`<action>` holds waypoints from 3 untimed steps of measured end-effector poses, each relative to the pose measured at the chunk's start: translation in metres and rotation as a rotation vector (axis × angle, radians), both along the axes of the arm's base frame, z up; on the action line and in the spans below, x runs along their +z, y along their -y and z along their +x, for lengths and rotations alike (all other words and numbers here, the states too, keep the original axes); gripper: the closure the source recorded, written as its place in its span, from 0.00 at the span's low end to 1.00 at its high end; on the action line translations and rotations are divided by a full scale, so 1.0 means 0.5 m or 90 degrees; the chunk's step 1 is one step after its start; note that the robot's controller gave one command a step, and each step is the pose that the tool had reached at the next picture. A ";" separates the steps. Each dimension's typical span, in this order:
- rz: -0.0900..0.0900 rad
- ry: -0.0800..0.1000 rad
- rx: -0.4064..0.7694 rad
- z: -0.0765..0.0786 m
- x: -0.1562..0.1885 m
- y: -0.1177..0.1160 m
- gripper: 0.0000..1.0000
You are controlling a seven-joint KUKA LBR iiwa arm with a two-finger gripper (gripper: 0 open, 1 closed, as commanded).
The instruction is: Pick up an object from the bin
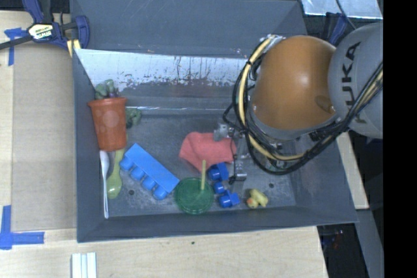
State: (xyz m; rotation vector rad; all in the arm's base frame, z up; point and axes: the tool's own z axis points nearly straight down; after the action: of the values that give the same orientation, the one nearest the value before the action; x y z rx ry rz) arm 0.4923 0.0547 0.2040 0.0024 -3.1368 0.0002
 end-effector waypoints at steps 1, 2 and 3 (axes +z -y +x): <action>0.000 0.005 -0.001 0.004 0.006 0.000 0.00; 0.000 0.010 0.043 0.095 -0.119 -0.004 0.00; 0.001 0.013 -0.024 0.176 -0.147 0.031 1.00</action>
Offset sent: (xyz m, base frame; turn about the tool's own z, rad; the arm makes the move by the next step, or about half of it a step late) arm 0.0655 0.0029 -0.0947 -0.0993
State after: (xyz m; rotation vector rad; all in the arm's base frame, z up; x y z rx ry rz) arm 0.5802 0.0394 0.1306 -0.0562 -3.1564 -0.0026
